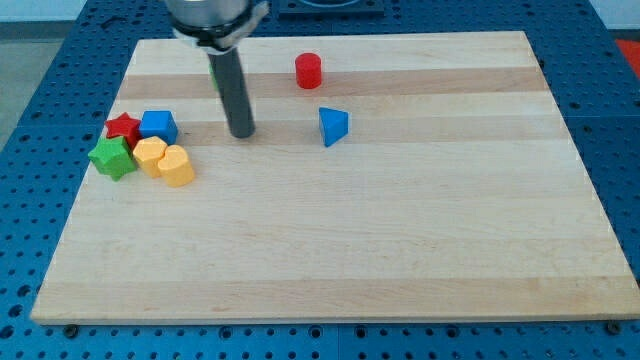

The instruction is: Slide the blue triangle slightly left

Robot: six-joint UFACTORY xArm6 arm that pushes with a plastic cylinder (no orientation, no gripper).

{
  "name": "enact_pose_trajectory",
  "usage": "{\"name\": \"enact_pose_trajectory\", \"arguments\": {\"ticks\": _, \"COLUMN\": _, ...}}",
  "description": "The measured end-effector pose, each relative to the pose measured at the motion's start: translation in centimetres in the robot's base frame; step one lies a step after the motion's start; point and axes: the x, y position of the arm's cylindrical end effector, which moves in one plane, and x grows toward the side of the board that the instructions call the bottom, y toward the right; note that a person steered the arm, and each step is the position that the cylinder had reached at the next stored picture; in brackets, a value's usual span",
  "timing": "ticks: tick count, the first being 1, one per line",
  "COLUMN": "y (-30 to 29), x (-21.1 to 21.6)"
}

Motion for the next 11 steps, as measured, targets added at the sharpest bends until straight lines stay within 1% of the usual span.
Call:
{"name": "enact_pose_trajectory", "arguments": {"ticks": 2, "y": 8.1, "x": 5.0}}
{"name": "enact_pose_trajectory", "arguments": {"ticks": 3, "y": 14.4, "x": 5.2}}
{"name": "enact_pose_trajectory", "arguments": {"ticks": 4, "y": 18.3, "x": 2.3}}
{"name": "enact_pose_trajectory", "arguments": {"ticks": 5, "y": 18.5, "x": -1.2}}
{"name": "enact_pose_trajectory", "arguments": {"ticks": 6, "y": 17.1, "x": -1.7}}
{"name": "enact_pose_trajectory", "arguments": {"ticks": 9, "y": 6.9, "x": -1.1}}
{"name": "enact_pose_trajectory", "arguments": {"ticks": 10, "y": 7.3, "x": -1.3}}
{"name": "enact_pose_trajectory", "arguments": {"ticks": 11, "y": 10.4, "x": -1.6}}
